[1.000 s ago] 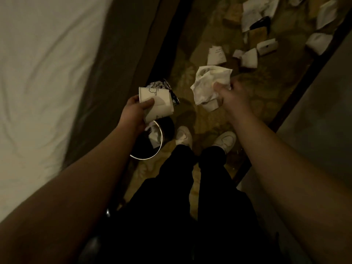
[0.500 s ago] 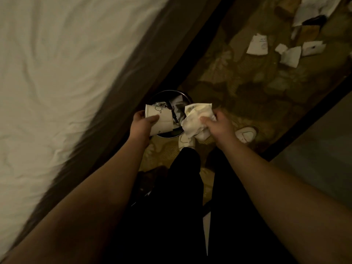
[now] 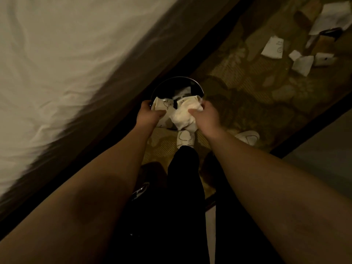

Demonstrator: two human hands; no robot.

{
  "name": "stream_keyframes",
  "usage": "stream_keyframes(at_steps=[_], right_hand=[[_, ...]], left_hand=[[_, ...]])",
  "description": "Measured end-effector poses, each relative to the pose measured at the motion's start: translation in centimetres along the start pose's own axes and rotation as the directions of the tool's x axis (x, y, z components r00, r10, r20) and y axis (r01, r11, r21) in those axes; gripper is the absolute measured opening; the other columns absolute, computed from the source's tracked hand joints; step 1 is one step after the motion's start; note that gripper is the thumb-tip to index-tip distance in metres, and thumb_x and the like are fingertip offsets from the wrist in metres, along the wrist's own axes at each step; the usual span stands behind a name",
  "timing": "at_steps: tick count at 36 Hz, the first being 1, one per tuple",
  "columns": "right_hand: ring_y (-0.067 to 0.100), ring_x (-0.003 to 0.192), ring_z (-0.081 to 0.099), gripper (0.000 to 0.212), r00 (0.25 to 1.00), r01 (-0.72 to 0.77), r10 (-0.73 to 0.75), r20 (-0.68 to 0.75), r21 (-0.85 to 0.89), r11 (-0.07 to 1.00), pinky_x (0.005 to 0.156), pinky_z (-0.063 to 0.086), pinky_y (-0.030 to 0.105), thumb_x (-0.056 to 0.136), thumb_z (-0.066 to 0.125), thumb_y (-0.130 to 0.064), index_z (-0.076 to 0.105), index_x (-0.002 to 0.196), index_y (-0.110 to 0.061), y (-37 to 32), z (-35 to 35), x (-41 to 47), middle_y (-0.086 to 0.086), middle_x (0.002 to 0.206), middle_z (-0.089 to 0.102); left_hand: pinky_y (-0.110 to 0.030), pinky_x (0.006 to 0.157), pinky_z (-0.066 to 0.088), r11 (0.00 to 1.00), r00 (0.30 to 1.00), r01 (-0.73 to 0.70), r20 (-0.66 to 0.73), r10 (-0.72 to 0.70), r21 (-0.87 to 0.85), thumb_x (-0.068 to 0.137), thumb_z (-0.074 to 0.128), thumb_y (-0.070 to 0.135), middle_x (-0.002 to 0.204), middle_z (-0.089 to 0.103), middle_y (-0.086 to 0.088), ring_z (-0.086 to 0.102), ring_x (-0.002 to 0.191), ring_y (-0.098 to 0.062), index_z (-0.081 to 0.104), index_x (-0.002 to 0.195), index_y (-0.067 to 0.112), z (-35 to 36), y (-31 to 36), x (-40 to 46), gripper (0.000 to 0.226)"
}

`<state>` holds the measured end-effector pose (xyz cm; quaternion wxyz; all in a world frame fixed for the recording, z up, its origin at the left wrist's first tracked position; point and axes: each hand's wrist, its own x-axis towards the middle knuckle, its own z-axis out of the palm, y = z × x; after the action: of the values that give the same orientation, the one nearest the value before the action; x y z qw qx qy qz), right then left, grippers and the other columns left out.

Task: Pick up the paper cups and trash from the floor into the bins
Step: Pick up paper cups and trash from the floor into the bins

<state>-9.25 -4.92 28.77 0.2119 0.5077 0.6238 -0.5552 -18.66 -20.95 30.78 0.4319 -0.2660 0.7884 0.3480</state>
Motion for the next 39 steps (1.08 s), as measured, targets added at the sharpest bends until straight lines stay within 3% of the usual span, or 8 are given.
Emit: stream_keyframes(at_steps=[4, 8, 12, 14, 19, 27, 31, 39], right_hand=[[0.029, 0.121, 0.057, 0.060, 0.999, 0.039, -0.039, -0.007, -0.021, 0.999, 0.087, 0.046, 0.032, 0.088, 0.073, -0.026, 0.048, 0.141, -0.012, -0.4, 1.7, 1.6, 0.010, 0.135, 0.058], [0.031, 0.133, 0.048, 0.088, 0.993, 0.015, 0.004, 0.118, -0.161, 0.987, 0.092, 0.044, 0.032, 0.089, 0.074, -0.025, 0.019, 0.157, -0.018, -0.8, 2.4, 2.6, 0.011, 0.151, 0.044], [0.029, 0.139, 0.042, 0.089, 0.992, 0.053, -0.025, 0.124, -0.228, 0.972, 0.105, 0.040, 0.034, 0.087, 0.075, -0.024, 0.020, 0.157, -0.015, -0.6, 1.7, 2.6, 0.011, 0.154, 0.039], [0.029, 0.139, 0.041, 0.085, 0.995, 0.059, -0.038, 0.089, -0.246, 0.967, 0.107, 0.039, 0.036, 0.086, 0.076, -0.024, 0.027, 0.155, -0.014, -0.4, 1.0, 2.2, 0.011, 0.153, 0.039], [0.028, 0.130, 0.050, 0.068, 0.994, 0.087, -0.067, 0.088, -0.250, 0.964, 0.096, 0.043, 0.032, 0.088, 0.074, -0.027, 0.042, 0.146, -0.011, -0.2, -1.3, 0.8, 0.011, 0.144, 0.048], [0.025, 0.124, 0.052, 0.052, 0.985, 0.158, -0.120, 0.128, -0.357, 0.921, 0.087, 0.040, 0.028, 0.098, 0.058, -0.039, 0.048, 0.142, -0.014, -2.3, -7.8, -1.7, 0.008, 0.141, 0.052], [0.023, 0.120, 0.054, 0.048, 0.990, 0.139, -0.125, 0.064, -0.318, 0.938, 0.084, 0.040, 0.028, 0.099, 0.056, -0.040, 0.050, 0.140, -0.017, -3.2, -13.5, -2.5, 0.006, 0.137, 0.054], [0.029, 0.120, 0.055, 0.042, 0.987, 0.052, -0.092, -0.131, -0.279, 0.959, 0.091, 0.041, 0.030, 0.099, 0.056, -0.036, 0.057, 0.133, -0.012, -3.6, -27.8, -2.3, 0.012, 0.133, 0.059]], left_hand=[[-0.037, 0.090, 0.053, 0.999, 0.997, -0.014, 0.080, 0.011, 0.038, 0.086, 0.074, 0.018, 0.144, 0.049, -0.008, 0.056, 0.117, -0.027, 0.030, 0.153, 0.021, 0.0, 0.8, 1.5, 0.080], [-0.030, 0.087, 0.047, 1.000, 0.985, 0.018, 0.174, -0.020, 0.013, 0.089, 0.072, 0.013, 0.151, 0.044, -0.008, 0.052, 0.128, -0.026, 0.018, 0.157, 0.019, 0.0, 1.3, 2.0, 0.087], [-0.013, 0.058, 0.047, 1.000, 0.981, -0.003, 0.196, 0.007, -0.017, 0.091, 0.067, 0.009, 0.143, 0.051, -0.006, 0.057, 0.097, -0.013, 0.028, 0.153, 0.014, -0.3, 1.4, 1.4, 0.074], [-0.011, 0.052, 0.044, 1.000, 0.980, -0.004, 0.199, 0.007, -0.017, 0.093, 0.064, 0.010, 0.144, 0.051, -0.006, 0.055, 0.100, -0.012, 0.030, 0.153, 0.013, -0.6, 1.7, 1.0, 0.069], [-0.014, 0.063, 0.042, 0.999, 0.984, 0.007, 0.179, -0.013, 0.033, 0.094, 0.065, 0.019, 0.150, 0.045, -0.005, 0.053, 0.127, -0.021, 0.032, 0.154, 0.016, -1.3, 2.6, -0.3, 0.069], [-0.032, 0.105, 0.044, 0.977, 0.978, -0.125, 0.186, 0.092, 0.174, 0.093, 0.066, 0.025, 0.147, 0.050, -0.001, 0.053, 0.127, -0.020, 0.041, 0.149, 0.019, -0.1, 6.9, -3.8, 0.062], [-0.031, 0.095, 0.049, 0.936, 0.962, -0.221, 0.217, 0.164, 0.275, 0.094, 0.064, 0.032, 0.142, 0.053, 0.000, 0.058, 0.113, -0.018, 0.043, 0.146, 0.025, 2.5, 11.1, -6.9, 0.056], [-0.021, 0.086, 0.045, 0.818, 0.889, -0.425, 0.348, 0.297, 0.388, 0.096, 0.062, 0.032, 0.144, 0.051, 0.002, 0.058, 0.113, -0.012, 0.044, 0.146, 0.025, 11.1, 19.5, -13.6, 0.054]])
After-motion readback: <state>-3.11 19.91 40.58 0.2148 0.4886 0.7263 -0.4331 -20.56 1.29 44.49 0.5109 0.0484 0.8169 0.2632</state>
